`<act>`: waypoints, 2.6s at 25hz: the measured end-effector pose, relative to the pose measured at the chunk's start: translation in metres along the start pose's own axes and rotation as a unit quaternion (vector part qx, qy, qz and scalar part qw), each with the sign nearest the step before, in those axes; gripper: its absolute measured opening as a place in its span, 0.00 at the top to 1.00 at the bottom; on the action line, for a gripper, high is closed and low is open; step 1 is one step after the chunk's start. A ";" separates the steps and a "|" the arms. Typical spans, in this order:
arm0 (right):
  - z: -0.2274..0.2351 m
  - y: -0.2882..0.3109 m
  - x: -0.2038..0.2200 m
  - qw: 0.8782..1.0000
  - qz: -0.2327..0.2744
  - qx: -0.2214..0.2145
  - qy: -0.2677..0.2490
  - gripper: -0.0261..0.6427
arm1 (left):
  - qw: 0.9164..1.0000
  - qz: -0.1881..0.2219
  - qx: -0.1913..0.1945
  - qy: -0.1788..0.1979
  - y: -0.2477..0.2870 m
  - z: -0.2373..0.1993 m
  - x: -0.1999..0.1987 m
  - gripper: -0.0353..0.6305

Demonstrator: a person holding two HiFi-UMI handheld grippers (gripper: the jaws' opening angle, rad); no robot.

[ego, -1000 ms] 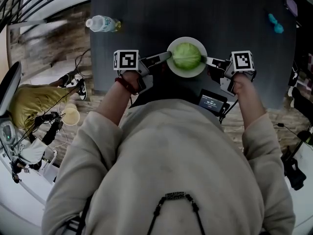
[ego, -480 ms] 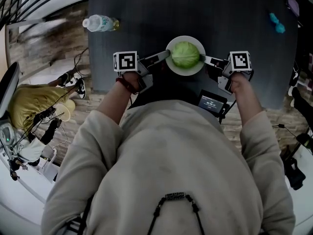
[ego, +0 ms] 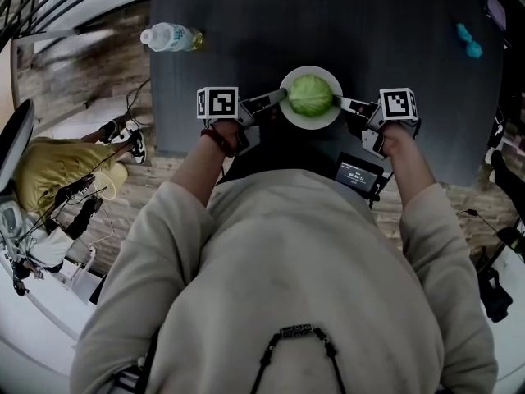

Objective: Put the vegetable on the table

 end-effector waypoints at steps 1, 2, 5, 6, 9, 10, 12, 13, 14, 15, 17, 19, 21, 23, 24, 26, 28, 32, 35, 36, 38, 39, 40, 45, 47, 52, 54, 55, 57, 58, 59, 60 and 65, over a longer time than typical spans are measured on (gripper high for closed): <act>0.002 0.001 0.001 1.000 0.001 0.003 0.009 0.92 | 1.000 0.000 -0.003 -0.001 0.000 -0.001 0.001 0.92; 0.003 0.001 0.002 1.000 0.001 0.007 0.013 0.92 | 1.000 -0.001 -0.008 0.000 -0.001 -0.002 0.001 0.92; 0.008 0.004 -0.001 1.000 -0.003 0.006 0.008 0.92 | 1.000 -0.002 -0.023 0.007 0.000 -0.004 0.001 0.92; 0.009 0.004 -0.001 1.000 -0.003 0.004 0.004 0.92 | 1.000 0.000 -0.026 0.008 0.000 -0.004 0.001 0.92; 0.009 0.005 -0.003 1.000 -0.002 -0.001 -0.005 0.92 | 1.000 0.004 -0.029 0.007 0.000 -0.003 0.000 0.92; 0.009 0.004 -0.002 1.000 -0.001 0.000 0.001 0.92 | 1.000 0.004 -0.029 0.007 0.000 -0.003 0.001 0.92; 0.011 0.004 -0.002 1.000 -0.002 0.005 0.005 0.92 | 0.999 0.002 -0.033 0.010 0.001 -0.004 0.001 0.92; 0.013 0.004 -0.003 1.000 -0.005 0.008 0.003 0.92 | 0.999 0.001 -0.037 0.012 0.001 -0.005 0.001 0.91; 0.016 0.004 -0.003 1.000 -0.008 0.012 0.003 0.92 | 0.999 0.000 -0.041 0.013 0.002 -0.006 0.001 0.91; 0.018 0.004 -0.003 1.000 -0.012 0.018 0.006 0.92 | 0.999 -0.002 -0.046 0.012 0.003 -0.007 0.002 0.91; 0.020 0.005 -0.002 0.999 -0.016 0.029 0.015 0.92 | 0.998 -0.006 -0.056 0.006 0.004 -0.010 0.004 0.91; 0.021 0.004 0.000 0.999 -0.017 0.037 0.021 0.92 | 0.998 -0.010 -0.064 -0.002 0.004 -0.012 0.006 0.91; 0.022 0.005 0.004 0.999 -0.014 0.033 0.038 0.92 | 0.997 -0.014 -0.070 -0.004 0.004 -0.014 0.008 0.91; 0.023 0.006 0.004 0.998 -0.009 0.030 0.051 0.92 | 0.997 -0.017 -0.072 0.001 0.006 -0.015 0.007 0.91; 0.024 0.006 0.003 0.998 -0.007 0.030 0.051 0.92 | 0.997 -0.018 -0.072 0.004 0.007 -0.016 0.006 0.91; 0.027 0.008 0.002 0.998 -0.007 0.035 0.045 0.92 | 0.997 -0.023 -0.074 0.003 0.007 -0.018 0.007 0.91; 0.029 0.009 0.006 0.998 -0.008 0.042 0.048 0.92 | 0.996 -0.026 -0.086 -0.003 0.007 -0.022 0.011 0.91; 0.033 0.008 0.005 0.997 0.005 0.053 0.048 0.92 | 0.994 -0.023 -0.105 -0.011 0.012 -0.029 0.013 0.91; 0.035 0.009 0.006 0.997 0.008 0.057 0.043 0.92 | 0.994 -0.028 -0.109 -0.003 0.012 -0.029 0.013 0.91; 0.034 0.009 0.007 0.997 0.008 0.058 0.042 0.92 | 0.994 -0.032 -0.108 0.001 0.011 -0.028 0.014 0.91; 0.033 0.007 0.007 0.997 0.009 0.062 0.042 0.92 | 0.995 -0.034 -0.098 0.002 0.009 -0.024 0.013 0.84; 0.033 0.005 0.007 0.997 0.008 0.064 0.041 0.91 | 0.995 -0.032 -0.091 0.000 0.008 -0.023 0.012 0.79; 0.033 0.004 0.007 0.997 0.006 0.067 0.040 0.88 | 0.996 -0.030 -0.088 0.000 0.007 -0.022 0.012 0.77; 0.028 -0.001 0.007 0.994 -0.005 0.100 0.034 0.78 | 0.996 -0.047 -0.081 0.003 0.004 -0.015 0.013 0.64; 0.027 -0.003 0.007 0.994 -0.013 0.108 0.028 0.76 | 0.996 -0.061 -0.067 0.002 0.006 -0.010 0.014 0.53; 0.023 -0.004 0.004 0.994 -0.013 0.105 0.016 0.69 | 0.995 -0.068 -0.068 0.005 0.007 -0.007 0.013 0.50; 0.022 -0.005 0.005 0.994 -0.012 0.104 0.009 0.65 | 0.995 -0.065 -0.069 0.002 0.005 -0.009 0.014 0.50; 0.023 -0.007 0.005 0.994 -0.012 0.106 0.006 0.64 | 0.996 -0.065 -0.069 0.002 0.005 -0.010 0.014 0.50; 0.025 -0.010 0.006 0.994 -0.012 0.110 0.004 0.64 | 0.995 -0.066 -0.069 0.004 0.005 -0.011 0.014 0.50; 0.026 -0.011 0.007 0.994 -0.012 0.111 0.005 0.64 | 0.995 -0.067 -0.070 0.007 0.004 -0.011 0.014 0.50; 0.027 -0.013 0.008 0.994 -0.011 0.109 0.006 0.64 | 0.995 -0.069 -0.071 0.010 0.004 -0.012 0.014 0.50; 0.027 -0.015 0.009 0.994 -0.009 0.106 0.008 0.64 | 0.995 -0.071 -0.072 0.012 0.003 -0.011 0.016 0.50; 0.016 -0.022 0.010 0.996 0.010 0.088 0.007 0.64 | 0.995 -0.067 -0.068 0.012 -0.011 -0.006 0.022 0.50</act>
Point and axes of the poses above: the fingertips, and each gripper's own axes: y forward along the fingers, z to its right, x out of its underside, the point moved 5 cm from there along -y, backward along the fingers
